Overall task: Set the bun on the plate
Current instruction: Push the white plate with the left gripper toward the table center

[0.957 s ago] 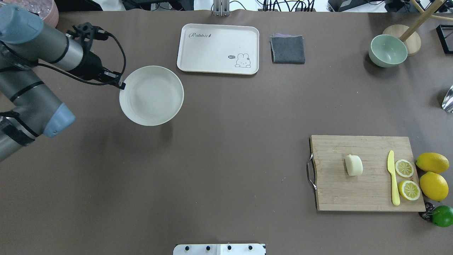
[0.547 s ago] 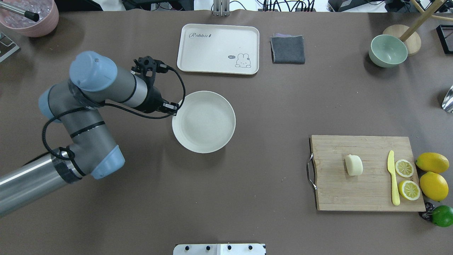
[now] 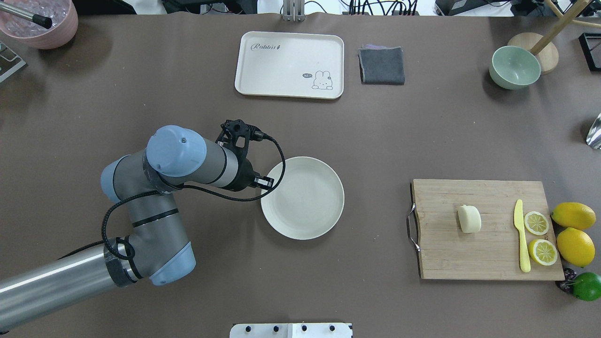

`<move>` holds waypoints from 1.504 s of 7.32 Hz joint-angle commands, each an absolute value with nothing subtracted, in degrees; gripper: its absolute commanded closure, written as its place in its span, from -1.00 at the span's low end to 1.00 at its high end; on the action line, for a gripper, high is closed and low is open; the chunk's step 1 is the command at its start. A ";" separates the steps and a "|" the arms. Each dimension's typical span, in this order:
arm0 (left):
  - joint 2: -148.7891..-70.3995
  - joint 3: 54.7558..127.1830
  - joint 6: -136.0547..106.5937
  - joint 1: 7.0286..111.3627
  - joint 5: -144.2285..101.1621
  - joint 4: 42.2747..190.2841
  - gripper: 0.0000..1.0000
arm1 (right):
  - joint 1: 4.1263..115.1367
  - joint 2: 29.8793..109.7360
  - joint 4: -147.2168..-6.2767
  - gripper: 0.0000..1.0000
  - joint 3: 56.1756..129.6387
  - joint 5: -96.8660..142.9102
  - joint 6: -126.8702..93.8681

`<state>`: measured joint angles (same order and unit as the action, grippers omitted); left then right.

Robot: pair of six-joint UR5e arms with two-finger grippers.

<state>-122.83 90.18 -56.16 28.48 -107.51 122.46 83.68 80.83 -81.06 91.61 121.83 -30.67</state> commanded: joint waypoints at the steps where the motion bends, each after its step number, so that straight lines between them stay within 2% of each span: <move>1: -123.05 89.48 -55.39 28.64 -107.23 122.52 0.30 | 84.02 80.68 -81.04 -1.00 91.93 122.17 -30.67; 2: -122.70 89.39 -50.32 30.22 -107.40 122.43 0.00 | 84.02 80.68 -81.04 -1.00 91.93 122.17 -30.67; 3: -122.52 89.56 -49.93 31.19 -107.49 122.43 -0.95 | 84.02 80.42 -80.95 -1.00 92.11 122.08 -30.67; 6: -122.17 91.23 -49.05 42.41 -115.62 119.28 -0.96 | 83.23 78.15 -81.47 -1.00 93.61 120.67 -33.46; 8: -120.07 91.23 -39.61 51.02 -123.26 118.14 -0.96 | 81.05 78.49 -81.56 -1.00 95.36 124.94 -34.53; 9: -119.01 91.06 -36.24 56.37 -127.57 116.91 -0.96 | 78.42 78.49 -81.48 -1.00 96.84 125.50 -36.89; 11: -118.21 89.66 -33.67 57.92 -127.36 115.75 -0.96 | 69.40 78.49 -81.21 -1.00 101.67 123.85 -50.09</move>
<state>-118.71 90.51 -35.32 56.59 -126.81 116.41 74.90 78.49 -81.46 99.02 124.82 -41.60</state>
